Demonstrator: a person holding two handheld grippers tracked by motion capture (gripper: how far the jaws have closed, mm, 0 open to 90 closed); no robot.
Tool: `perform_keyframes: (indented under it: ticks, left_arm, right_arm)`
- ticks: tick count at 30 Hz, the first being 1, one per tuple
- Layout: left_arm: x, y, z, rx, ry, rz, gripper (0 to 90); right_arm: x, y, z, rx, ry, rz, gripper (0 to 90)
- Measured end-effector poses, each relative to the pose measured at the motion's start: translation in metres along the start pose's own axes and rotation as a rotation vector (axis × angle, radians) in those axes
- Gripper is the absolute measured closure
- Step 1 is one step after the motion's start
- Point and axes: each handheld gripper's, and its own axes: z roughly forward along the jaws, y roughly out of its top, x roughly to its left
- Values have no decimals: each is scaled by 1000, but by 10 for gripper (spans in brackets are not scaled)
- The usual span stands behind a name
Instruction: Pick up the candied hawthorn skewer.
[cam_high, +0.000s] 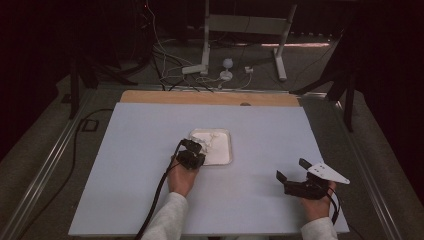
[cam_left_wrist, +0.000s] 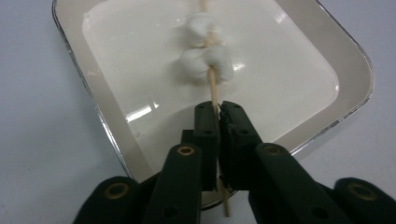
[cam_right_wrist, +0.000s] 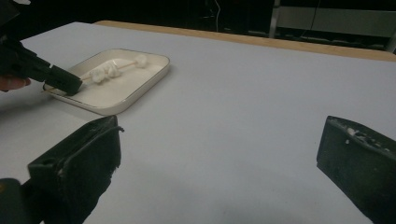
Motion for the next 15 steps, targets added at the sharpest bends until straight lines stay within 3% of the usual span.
perform_keyframes:
  ticks: [7, 15]
  left_arm:
    - [4, 0, -1, -3, -22, -8, 897]
    - [10, -1, -13, -54, -31, -29, 899]
  right_arm:
    - [-1, 0, 0, -2, 1, 2, 0]
    - [-1, 0, 0, -2, 0, 5, 0]
